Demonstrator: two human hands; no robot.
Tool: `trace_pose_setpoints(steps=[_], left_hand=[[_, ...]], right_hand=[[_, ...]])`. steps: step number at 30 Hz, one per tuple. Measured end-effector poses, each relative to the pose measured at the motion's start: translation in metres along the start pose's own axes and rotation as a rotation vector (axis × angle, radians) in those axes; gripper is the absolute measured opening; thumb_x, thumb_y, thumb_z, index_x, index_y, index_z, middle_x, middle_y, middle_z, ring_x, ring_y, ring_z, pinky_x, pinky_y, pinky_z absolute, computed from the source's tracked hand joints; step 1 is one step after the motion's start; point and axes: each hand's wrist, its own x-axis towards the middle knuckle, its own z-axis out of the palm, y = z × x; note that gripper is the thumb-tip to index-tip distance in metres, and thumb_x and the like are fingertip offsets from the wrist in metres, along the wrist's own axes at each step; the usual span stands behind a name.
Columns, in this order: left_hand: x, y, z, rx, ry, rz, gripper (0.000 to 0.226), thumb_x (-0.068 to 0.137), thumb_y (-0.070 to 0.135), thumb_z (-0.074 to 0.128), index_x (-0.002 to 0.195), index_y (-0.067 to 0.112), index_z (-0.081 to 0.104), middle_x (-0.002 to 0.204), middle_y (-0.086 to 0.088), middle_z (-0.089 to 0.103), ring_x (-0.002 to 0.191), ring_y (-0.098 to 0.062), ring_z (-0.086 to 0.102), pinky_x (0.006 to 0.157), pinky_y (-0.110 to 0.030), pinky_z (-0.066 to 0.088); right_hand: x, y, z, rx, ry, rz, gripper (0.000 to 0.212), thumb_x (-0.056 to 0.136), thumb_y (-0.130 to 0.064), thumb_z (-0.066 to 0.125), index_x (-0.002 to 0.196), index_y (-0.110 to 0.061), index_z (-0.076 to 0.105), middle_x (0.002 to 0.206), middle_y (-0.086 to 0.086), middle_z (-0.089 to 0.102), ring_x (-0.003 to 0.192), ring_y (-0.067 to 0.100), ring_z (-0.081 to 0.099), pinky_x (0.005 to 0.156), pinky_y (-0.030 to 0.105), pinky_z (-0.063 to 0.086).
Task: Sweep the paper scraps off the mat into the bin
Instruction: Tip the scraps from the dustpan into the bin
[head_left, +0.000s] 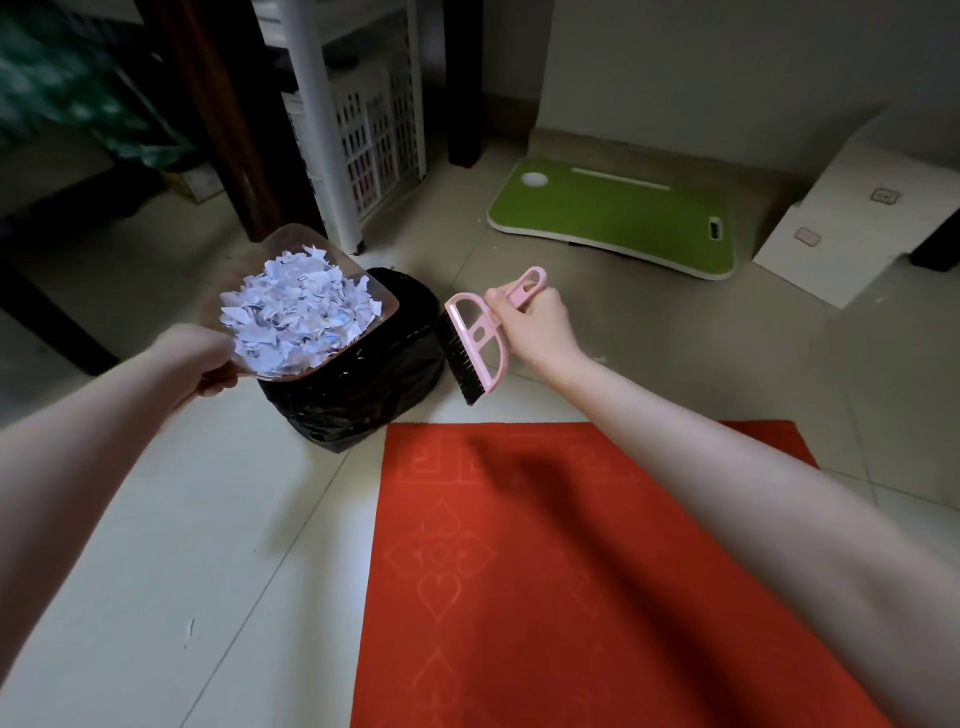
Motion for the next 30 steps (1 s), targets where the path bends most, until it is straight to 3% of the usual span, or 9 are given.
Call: trace_pose_setpoints(steps=[4, 9, 11, 13, 15, 19, 23, 25, 30], left_hand=[[0.018, 0.011, -0.003, 0.126, 0.029, 0.008, 0.033, 0.095, 0.003, 0.041, 0.063, -0.001, 0.049, 0.059, -0.014, 0.050, 0.015, -0.009, 0.037, 0.023, -0.007, 0.024], [0.034, 0.024, 0.000, 0.264, 0.056, -0.003, 0.023, 0.087, 0.004, 0.056, 0.065, -0.001, 0.053, 0.060, -0.016, 0.051, 0.017, -0.012, 0.040, 0.025, -0.009, 0.030], [0.038, 0.026, 0.003, 0.271, 0.070, -0.009, 0.012, 0.080, 0.008, 0.063, 0.076, -0.003, 0.063, 0.063, -0.015, 0.057, 0.036, -0.019, 0.053, 0.040, -0.017, 0.042], [0.049, 0.024, 0.009, 0.232, 0.081, -0.026, 0.029, 0.079, 0.022, 0.053, 0.087, -0.002, 0.068, 0.069, -0.014, 0.063, 0.054, -0.025, 0.058, 0.059, -0.026, 0.050], [0.052, 0.021, 0.013, 0.229, 0.105, -0.033, 0.042, 0.079, 0.034, 0.042, 0.085, 0.000, 0.067, 0.069, -0.014, 0.065, 0.062, -0.027, 0.062, 0.073, -0.031, 0.053], [0.048, 0.025, 0.020, 0.388, 0.147, -0.003, 0.048, 0.088, 0.039, 0.036, 0.079, 0.003, 0.066, 0.078, -0.014, 0.069, 0.079, -0.030, 0.066, 0.082, -0.032, 0.050], [0.043, 0.035, 0.032, 0.626, 0.220, 0.068, 0.033, 0.090, 0.023, 0.041, 0.104, 0.003, 0.063, 0.113, -0.018, 0.063, 0.109, -0.034, 0.059, 0.095, -0.040, 0.043], [0.040, 0.038, 0.040, 0.764, 0.244, 0.121, 0.026, 0.087, 0.016, 0.048, 0.107, 0.005, 0.061, 0.115, -0.018, 0.062, 0.110, -0.033, 0.058, 0.094, -0.039, 0.040], [0.038, 0.033, 0.057, 1.014, 0.361, 0.322, 0.036, 0.084, 0.011, 0.053, 0.117, -0.001, 0.050, 0.117, -0.021, 0.059, 0.111, -0.037, 0.057, 0.092, -0.037, 0.038]], right_hand=[[0.006, -0.006, 0.008, 0.035, -0.024, 0.000, 0.021, 0.091, -0.027, 0.059, 0.072, -0.021, 0.066, 0.083, 0.005, 0.073, 0.085, 0.020, 0.068, 0.084, 0.037, 0.054], [0.016, -0.004, 0.017, 0.069, -0.023, 0.008, 0.018, 0.090, -0.027, 0.060, 0.073, -0.024, 0.066, 0.082, 0.004, 0.073, 0.083, 0.020, 0.068, 0.083, 0.038, 0.054], [0.018, -0.002, 0.019, 0.077, -0.024, 0.014, 0.017, 0.090, -0.027, 0.060, 0.075, -0.023, 0.067, 0.079, 0.003, 0.073, 0.079, 0.018, 0.068, 0.080, 0.037, 0.054], [0.021, 0.001, 0.021, 0.078, -0.023, 0.017, 0.018, 0.090, -0.027, 0.059, 0.073, -0.025, 0.066, 0.076, 0.001, 0.072, 0.077, 0.018, 0.067, 0.077, 0.037, 0.054], [0.022, 0.003, 0.022, 0.079, -0.022, 0.021, 0.019, 0.089, -0.026, 0.060, 0.071, -0.027, 0.065, 0.075, -0.002, 0.071, 0.079, 0.018, 0.068, 0.078, 0.035, 0.054], [0.025, 0.005, 0.022, 0.087, -0.026, 0.025, 0.019, 0.090, -0.024, 0.059, 0.072, -0.027, 0.064, 0.072, -0.005, 0.069, 0.076, 0.014, 0.067, 0.078, 0.033, 0.053], [0.027, 0.006, 0.025, 0.104, -0.035, 0.021, 0.020, 0.091, -0.022, 0.059, 0.072, -0.028, 0.064, 0.071, -0.005, 0.069, 0.075, 0.015, 0.067, 0.078, 0.037, 0.055], [0.028, 0.007, 0.027, 0.096, -0.033, 0.021, 0.019, 0.090, -0.023, 0.059, 0.072, -0.029, 0.065, 0.071, -0.004, 0.070, 0.076, 0.017, 0.068, 0.078, 0.039, 0.056], [0.027, 0.011, 0.030, 0.077, -0.030, 0.034, 0.015, 0.091, -0.024, 0.059, 0.079, -0.022, 0.069, 0.075, 0.002, 0.072, 0.075, 0.017, 0.068, 0.075, 0.038, 0.055]])
